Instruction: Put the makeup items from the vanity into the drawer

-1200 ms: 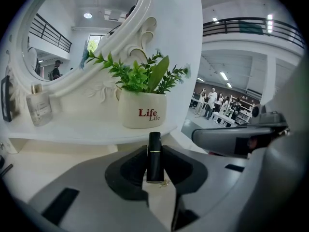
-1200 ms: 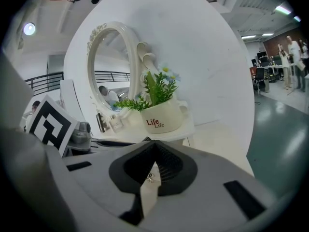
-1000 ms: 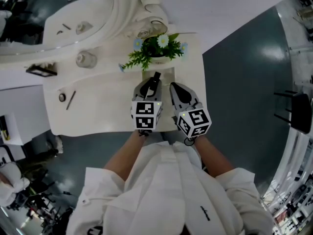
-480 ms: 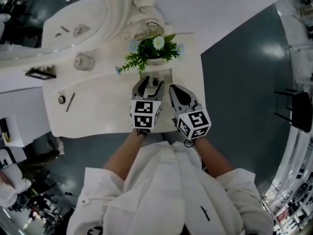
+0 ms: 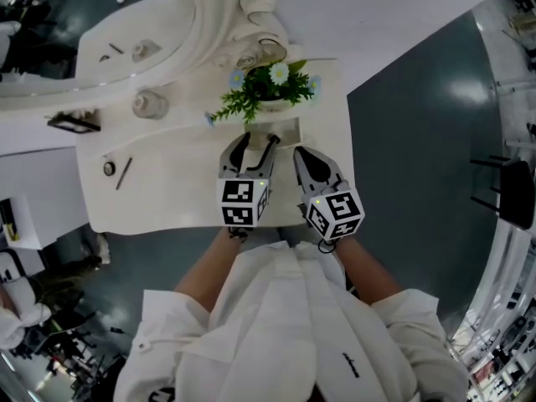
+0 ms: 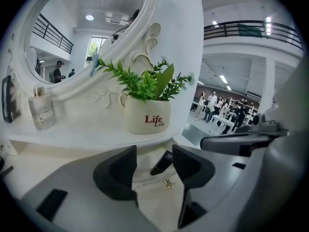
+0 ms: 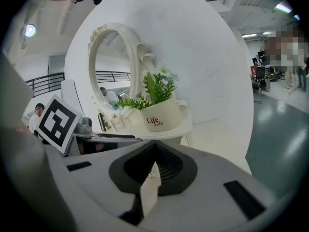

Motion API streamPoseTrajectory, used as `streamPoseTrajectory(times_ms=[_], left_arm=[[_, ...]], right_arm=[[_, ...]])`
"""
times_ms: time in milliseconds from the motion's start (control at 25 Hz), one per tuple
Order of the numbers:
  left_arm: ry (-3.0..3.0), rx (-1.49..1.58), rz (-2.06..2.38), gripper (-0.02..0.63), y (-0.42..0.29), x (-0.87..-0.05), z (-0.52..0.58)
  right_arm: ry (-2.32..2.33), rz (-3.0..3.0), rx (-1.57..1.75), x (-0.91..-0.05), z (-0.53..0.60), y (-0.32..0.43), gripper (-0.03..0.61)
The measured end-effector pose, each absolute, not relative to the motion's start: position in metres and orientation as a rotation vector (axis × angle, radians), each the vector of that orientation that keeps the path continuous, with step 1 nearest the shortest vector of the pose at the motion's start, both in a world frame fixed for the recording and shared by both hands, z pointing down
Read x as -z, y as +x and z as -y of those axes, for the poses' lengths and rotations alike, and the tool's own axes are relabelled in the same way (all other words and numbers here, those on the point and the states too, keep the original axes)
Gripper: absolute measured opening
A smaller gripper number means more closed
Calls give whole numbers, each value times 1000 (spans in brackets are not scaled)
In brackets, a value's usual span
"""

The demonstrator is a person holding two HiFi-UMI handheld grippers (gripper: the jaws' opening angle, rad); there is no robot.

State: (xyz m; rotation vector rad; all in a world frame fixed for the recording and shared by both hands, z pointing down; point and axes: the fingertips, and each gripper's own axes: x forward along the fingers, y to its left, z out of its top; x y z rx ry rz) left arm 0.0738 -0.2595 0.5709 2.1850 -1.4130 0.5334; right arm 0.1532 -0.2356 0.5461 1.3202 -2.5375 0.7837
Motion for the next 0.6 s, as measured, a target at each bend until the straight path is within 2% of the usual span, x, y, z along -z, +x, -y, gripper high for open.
streamPoseTrajectory(times_ms=[80,240,360,600], left_arm=[[2193,-522,1425,244,70,-566,257],[2212,-525,1498,113,55,-552,251],[2241,-491,1524,53,43,-544,246],[2286,-436,1519,29,18,-516,229]], right_arm=[[1323,2540,-773,-543,234,152,17],[1334,2549,-748,-534,229,150,17],[1340,2557,-728,-526,225,148,15],[1361,2568,-688,-505,213,144,17]])
